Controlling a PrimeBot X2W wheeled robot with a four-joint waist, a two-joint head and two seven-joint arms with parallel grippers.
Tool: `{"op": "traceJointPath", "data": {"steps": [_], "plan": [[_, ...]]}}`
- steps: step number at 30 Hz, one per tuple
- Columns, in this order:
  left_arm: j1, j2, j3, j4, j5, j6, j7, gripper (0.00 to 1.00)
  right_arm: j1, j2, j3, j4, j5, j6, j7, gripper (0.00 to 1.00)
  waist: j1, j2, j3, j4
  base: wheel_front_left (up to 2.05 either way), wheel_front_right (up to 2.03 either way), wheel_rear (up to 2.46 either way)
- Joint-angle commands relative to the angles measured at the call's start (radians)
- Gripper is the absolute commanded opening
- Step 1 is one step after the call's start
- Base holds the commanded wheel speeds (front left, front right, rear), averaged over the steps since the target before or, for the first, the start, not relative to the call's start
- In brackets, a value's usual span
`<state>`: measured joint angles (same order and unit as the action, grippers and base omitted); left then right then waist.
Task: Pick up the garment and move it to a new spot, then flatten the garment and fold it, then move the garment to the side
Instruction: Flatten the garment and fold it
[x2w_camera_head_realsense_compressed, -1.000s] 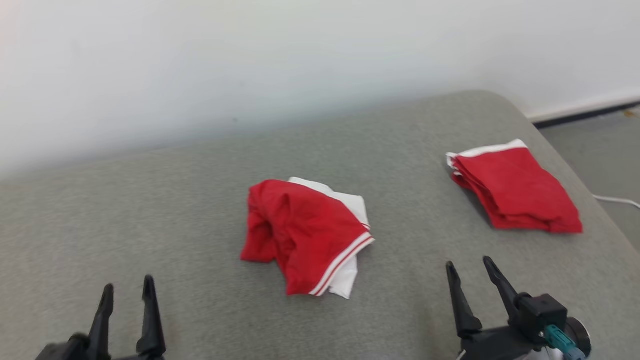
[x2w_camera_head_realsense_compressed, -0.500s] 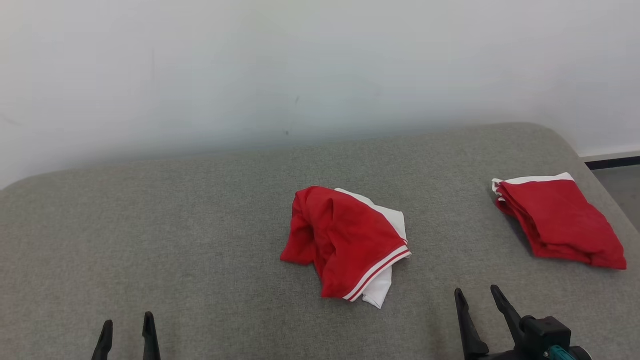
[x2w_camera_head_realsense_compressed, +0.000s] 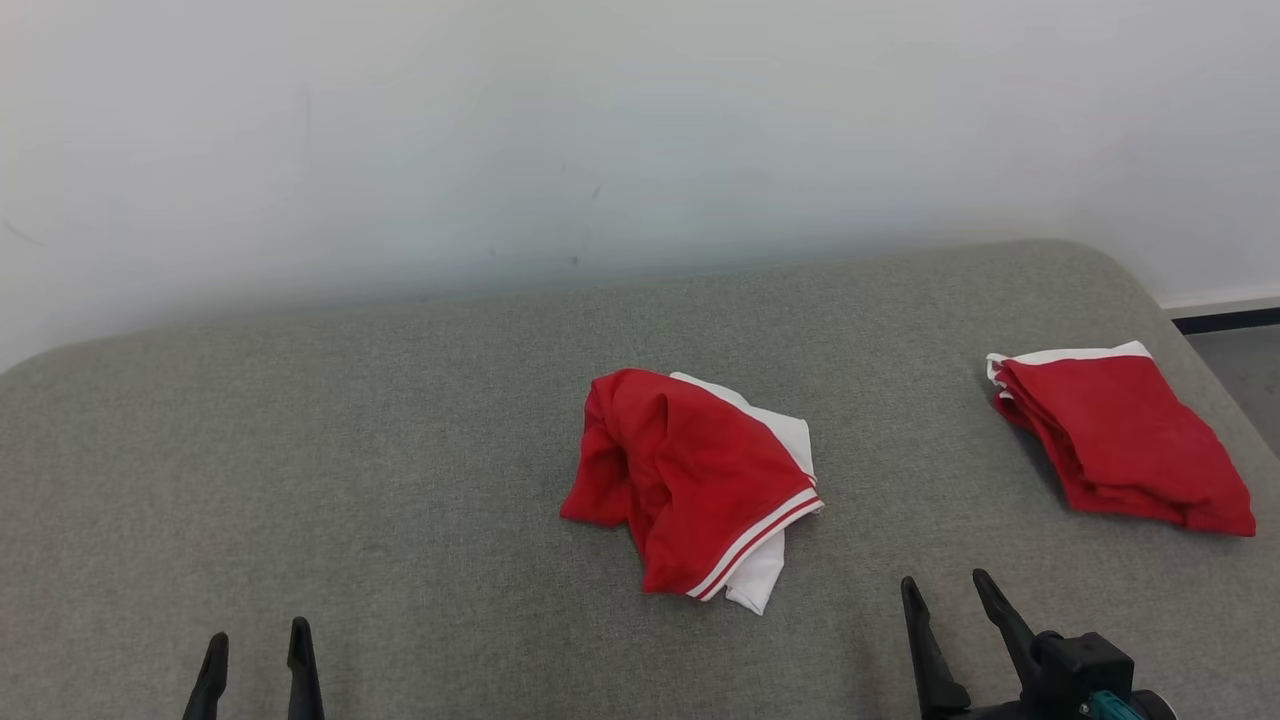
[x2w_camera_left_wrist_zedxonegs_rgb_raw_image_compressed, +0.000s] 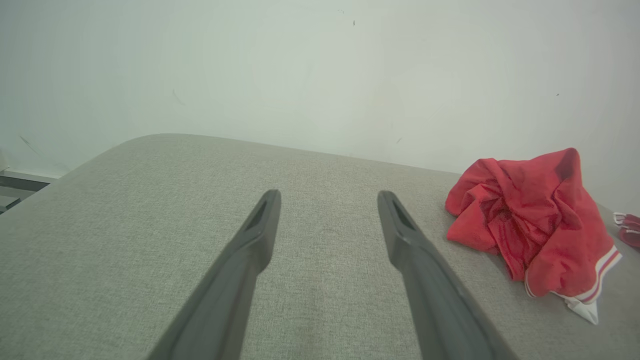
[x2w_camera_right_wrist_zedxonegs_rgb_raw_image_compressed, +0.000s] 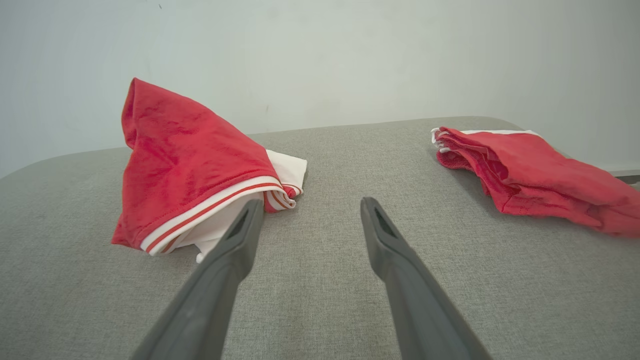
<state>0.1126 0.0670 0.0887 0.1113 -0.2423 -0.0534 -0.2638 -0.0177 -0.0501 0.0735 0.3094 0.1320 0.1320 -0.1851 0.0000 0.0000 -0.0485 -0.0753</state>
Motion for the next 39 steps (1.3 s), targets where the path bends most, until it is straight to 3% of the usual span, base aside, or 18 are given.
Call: {"op": "traceJointPath", "data": {"steps": [1,11,21,35,36,37,38,39], "plan": [[-0.007,-0.004,0.004,0.004,0.003,-0.003,-0.001,1.00,-0.004,0.000,0.001,0.002,0.007,-0.003,-0.003,1.00,0.0000,0.0000,0.001,0.000,0.00,0.00,0.00],[-0.021,-0.011,-0.012,0.010,0.008,-0.009,-0.001,1.00,-0.086,0.000,0.055,0.033,0.047,-0.003,0.035,1.00,0.0000,0.0000,0.019,0.019,0.00,0.00,0.00],[-0.056,-0.014,-0.054,0.026,0.015,-0.027,-0.001,1.00,-0.275,-0.001,0.164,0.265,0.290,-0.003,0.174,1.00,0.0000,0.0000,0.062,0.088,0.00,0.00,0.00],[-0.089,-0.016,-0.074,0.044,0.019,-0.033,-0.001,1.00,-0.449,0.000,0.254,0.513,0.447,-0.003,0.074,1.00,0.0000,0.0000,0.102,0.159,0.00,0.00,0.00],[-0.088,-0.016,-0.073,0.046,0.020,-0.034,-0.001,1.00,-0.464,0.000,0.261,0.520,0.449,-0.003,0.055,0.55,0.0000,0.0000,0.100,0.161,0.00,0.00,0.00],[-0.087,-0.016,-0.072,0.047,0.020,-0.034,-0.001,1.00,-0.476,-0.001,0.266,0.528,0.443,-0.003,0.033,0.31,0.0000,0.0000,0.096,0.163,0.00,0.00,0.00],[-0.086,-0.016,-0.071,0.047,0.020,-0.033,-0.001,1.00,-0.486,-0.001,0.272,0.534,0.426,-0.003,0.009,0.00,0.0000,0.0000,0.092,0.163,0.00,0.00,0.00],[-0.083,-0.016,-0.071,0.047,0.021,-0.033,-0.001,1.00,-0.496,-0.001,0.280,0.537,0.404,-0.003,-0.013,0.00,0.0000,0.0000,0.087,0.164,0.00,0.00,0.00]]}}
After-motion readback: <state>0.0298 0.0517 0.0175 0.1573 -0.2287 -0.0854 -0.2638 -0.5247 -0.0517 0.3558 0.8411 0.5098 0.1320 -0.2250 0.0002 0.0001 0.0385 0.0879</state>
